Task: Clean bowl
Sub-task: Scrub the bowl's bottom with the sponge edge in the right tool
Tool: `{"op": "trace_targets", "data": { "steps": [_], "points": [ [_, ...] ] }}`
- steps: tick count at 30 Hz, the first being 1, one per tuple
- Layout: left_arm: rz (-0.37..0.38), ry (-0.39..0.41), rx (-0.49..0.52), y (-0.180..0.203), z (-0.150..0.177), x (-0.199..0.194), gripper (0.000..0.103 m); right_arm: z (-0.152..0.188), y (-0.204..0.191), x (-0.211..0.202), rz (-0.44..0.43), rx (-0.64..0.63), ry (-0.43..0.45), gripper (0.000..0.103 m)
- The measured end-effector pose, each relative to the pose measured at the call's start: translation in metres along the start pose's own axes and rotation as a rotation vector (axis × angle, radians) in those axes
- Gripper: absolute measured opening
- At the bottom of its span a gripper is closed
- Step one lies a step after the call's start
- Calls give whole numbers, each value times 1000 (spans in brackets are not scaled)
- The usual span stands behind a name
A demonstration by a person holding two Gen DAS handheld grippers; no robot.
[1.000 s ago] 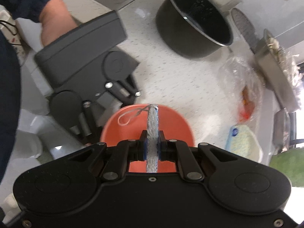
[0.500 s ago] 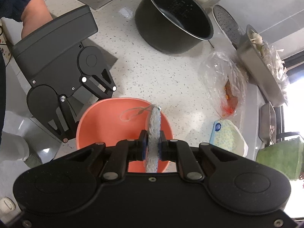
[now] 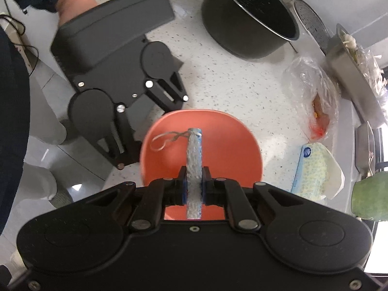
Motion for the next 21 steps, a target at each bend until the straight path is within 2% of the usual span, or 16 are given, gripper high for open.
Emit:
{"op": "trace_targets", "data": {
  "steps": [8,21],
  "points": [
    [3,-2,2,-3,-2,1,38,-1,-10,-10,-31,-15,2,12],
    [4,-3,-2,-3,-2,1,38,-5,-10,-7,-18,-29,-2,12]
  ]
}}
Point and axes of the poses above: each gripper's, at about its wrist camera, not at the fingertips, and x roughly the way its jaws point, y to its right, z to its underside, the point moved 3 cm from there along x, roughly the way its jaws point, and after that the axes turned 4 degrees about x, right-handed, at the moved point
